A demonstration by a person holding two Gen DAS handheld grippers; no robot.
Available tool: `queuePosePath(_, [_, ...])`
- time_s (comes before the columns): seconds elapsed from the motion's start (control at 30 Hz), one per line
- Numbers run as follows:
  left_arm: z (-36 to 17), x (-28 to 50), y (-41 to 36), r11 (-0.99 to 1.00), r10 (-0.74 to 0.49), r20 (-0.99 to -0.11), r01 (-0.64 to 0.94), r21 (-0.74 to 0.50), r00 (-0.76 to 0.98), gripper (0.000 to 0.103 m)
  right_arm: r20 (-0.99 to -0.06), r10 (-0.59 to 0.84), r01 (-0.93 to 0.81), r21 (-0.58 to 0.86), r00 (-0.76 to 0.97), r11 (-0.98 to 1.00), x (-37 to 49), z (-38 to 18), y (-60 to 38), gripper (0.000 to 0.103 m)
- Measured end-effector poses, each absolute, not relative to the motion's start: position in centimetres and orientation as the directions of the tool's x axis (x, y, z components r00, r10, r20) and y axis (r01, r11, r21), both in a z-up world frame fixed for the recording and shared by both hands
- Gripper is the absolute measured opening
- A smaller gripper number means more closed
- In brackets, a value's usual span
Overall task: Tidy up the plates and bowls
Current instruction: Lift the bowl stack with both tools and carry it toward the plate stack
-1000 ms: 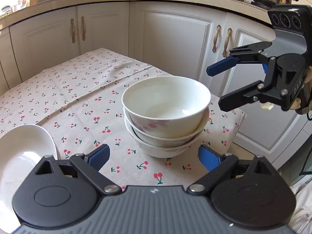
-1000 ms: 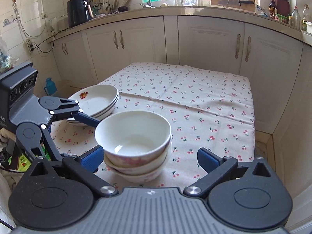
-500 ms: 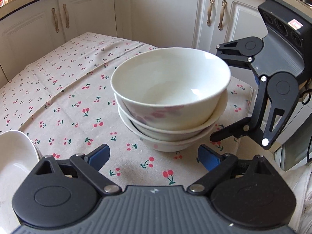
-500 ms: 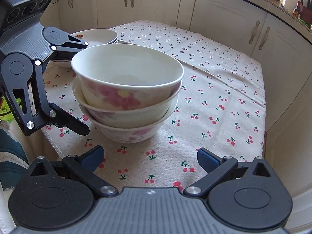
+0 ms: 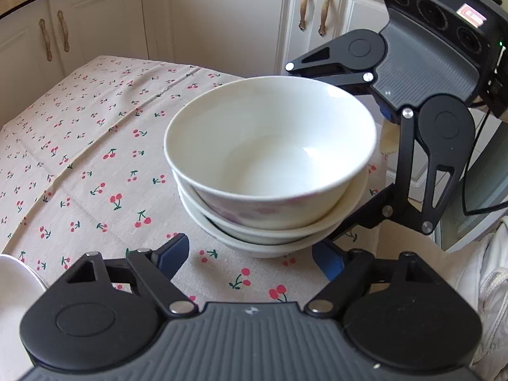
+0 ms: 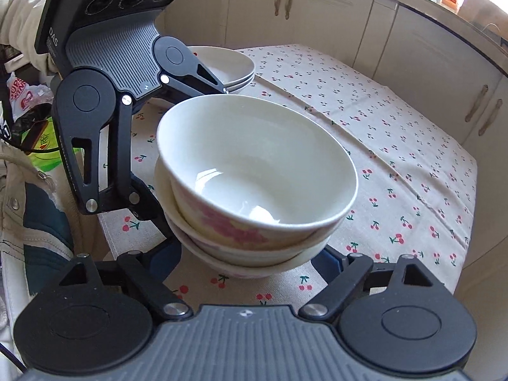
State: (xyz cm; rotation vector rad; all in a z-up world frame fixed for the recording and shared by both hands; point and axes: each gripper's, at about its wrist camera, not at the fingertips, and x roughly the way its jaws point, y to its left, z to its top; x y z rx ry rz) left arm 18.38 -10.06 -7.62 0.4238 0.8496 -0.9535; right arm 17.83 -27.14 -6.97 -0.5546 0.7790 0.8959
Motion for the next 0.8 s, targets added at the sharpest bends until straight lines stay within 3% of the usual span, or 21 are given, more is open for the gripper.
queuePosePath(0.17, [-7.4,18.5,-10.2,0.49,-0.552,-0.791,0.87,-0.051,0.265,0.078,-0.802,0.476,-0.865,-0.098,0.361,0.492,18.5,-6.9,-27.0,0.09])
queuePosePath(0.8, [-7.1,18.8,-10.3,0.421,-0.565,-0.795,0.906,-0.05,0.219,0.074,-0.823,0.457,-0.878,-0.099,0.337,0.468,19.1,-7.1,-26.9,0.088])
